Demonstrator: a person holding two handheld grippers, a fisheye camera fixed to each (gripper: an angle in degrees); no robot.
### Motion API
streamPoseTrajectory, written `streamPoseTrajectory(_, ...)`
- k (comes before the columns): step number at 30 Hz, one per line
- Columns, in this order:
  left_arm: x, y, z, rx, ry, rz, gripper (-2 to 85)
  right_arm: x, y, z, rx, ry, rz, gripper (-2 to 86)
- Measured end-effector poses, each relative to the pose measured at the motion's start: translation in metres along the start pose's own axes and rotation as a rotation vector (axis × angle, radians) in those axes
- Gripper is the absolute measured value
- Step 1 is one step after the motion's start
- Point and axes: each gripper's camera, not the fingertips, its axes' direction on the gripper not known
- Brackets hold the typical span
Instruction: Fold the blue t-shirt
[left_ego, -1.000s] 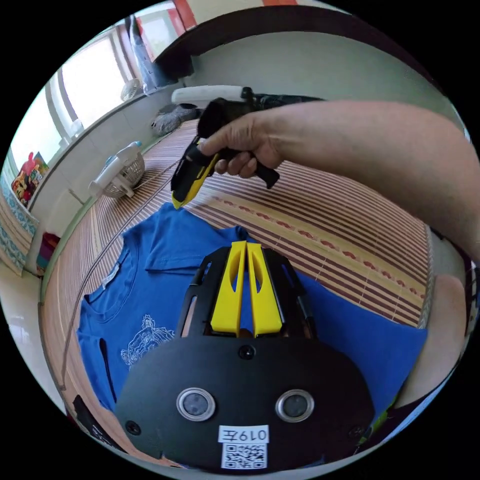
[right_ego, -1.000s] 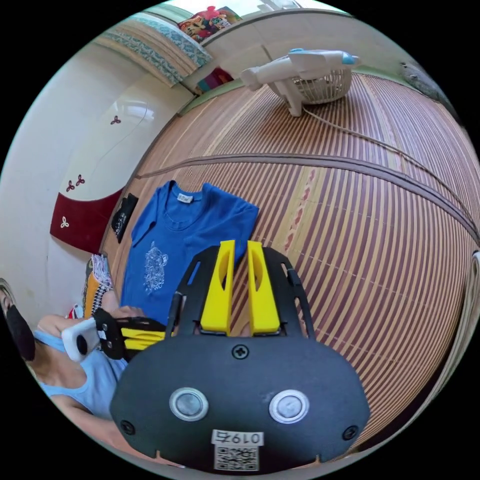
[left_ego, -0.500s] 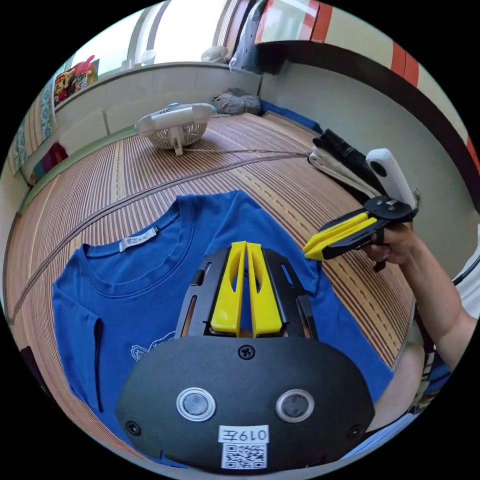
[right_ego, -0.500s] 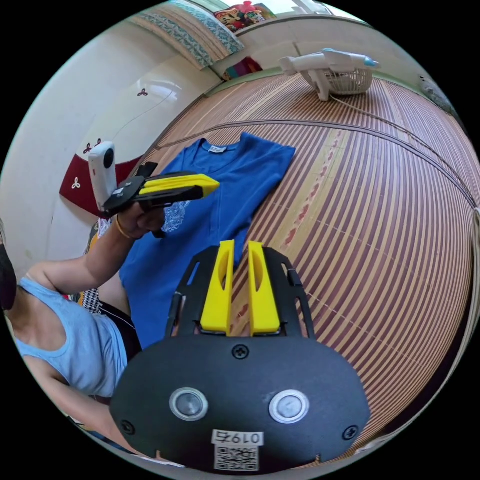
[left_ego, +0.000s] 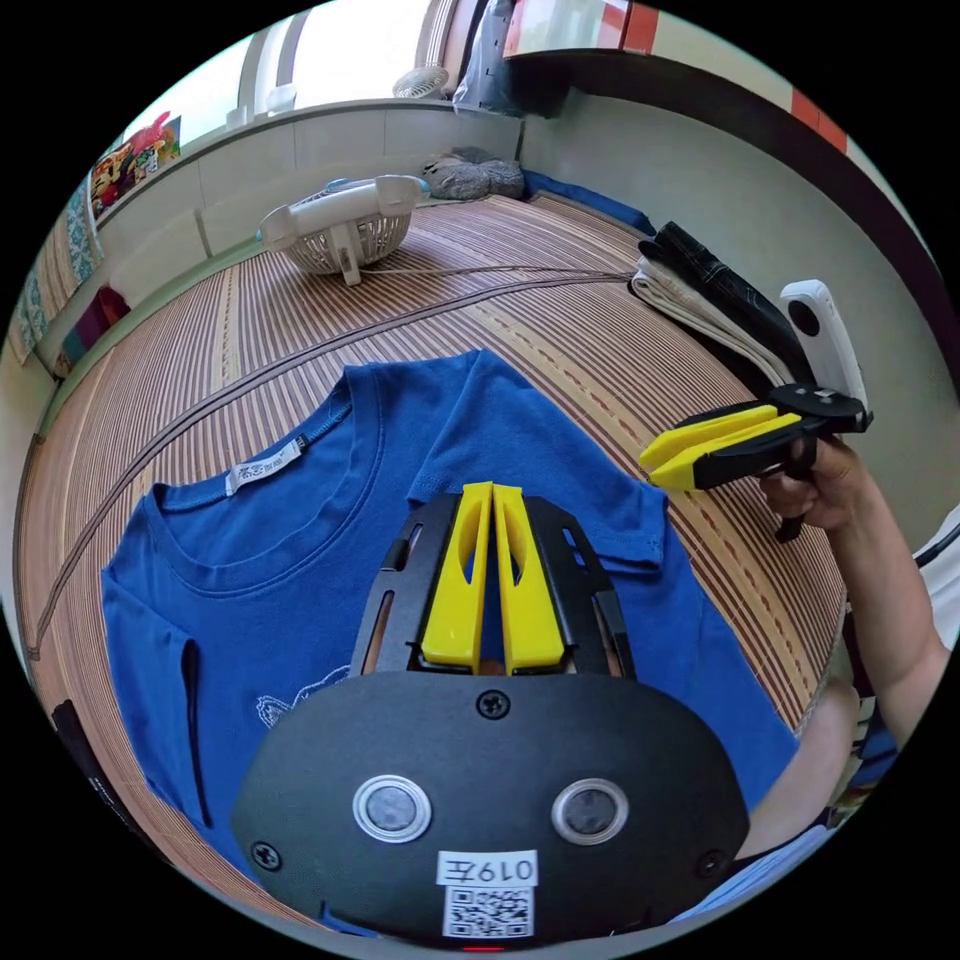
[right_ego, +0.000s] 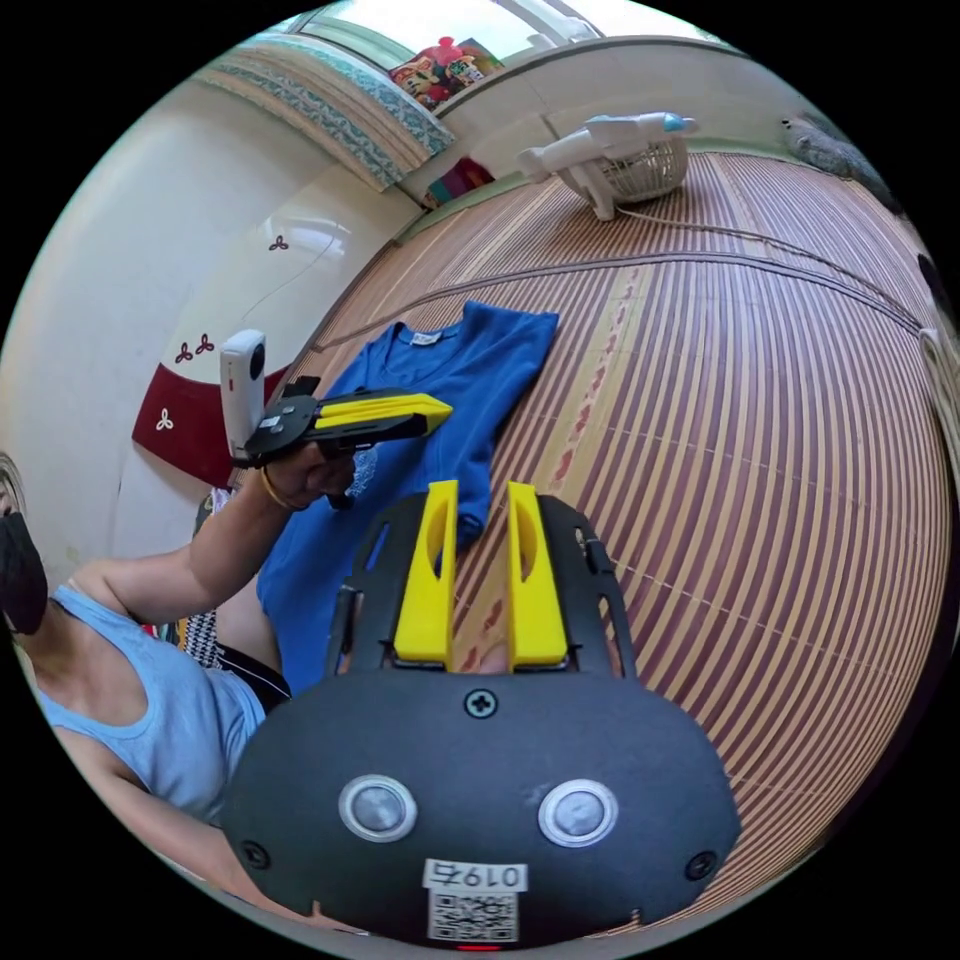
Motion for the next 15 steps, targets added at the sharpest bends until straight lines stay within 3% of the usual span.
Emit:
streamPoseTrajectory(8, -0.006, 0.032, 0.016, 0.001, -0.032, 0.015, 1.1, -0.049, 0.001, -0.028, -0.049, 0.072, -0.015, -0.2)
streamPoseTrajectory(15, -0.016, 0.066, 0.017, 0.032, 0.003, 0.007, 1.1, -0.082, 0.021, -0.082, 0.025, 0.043, 0.032, 2.2)
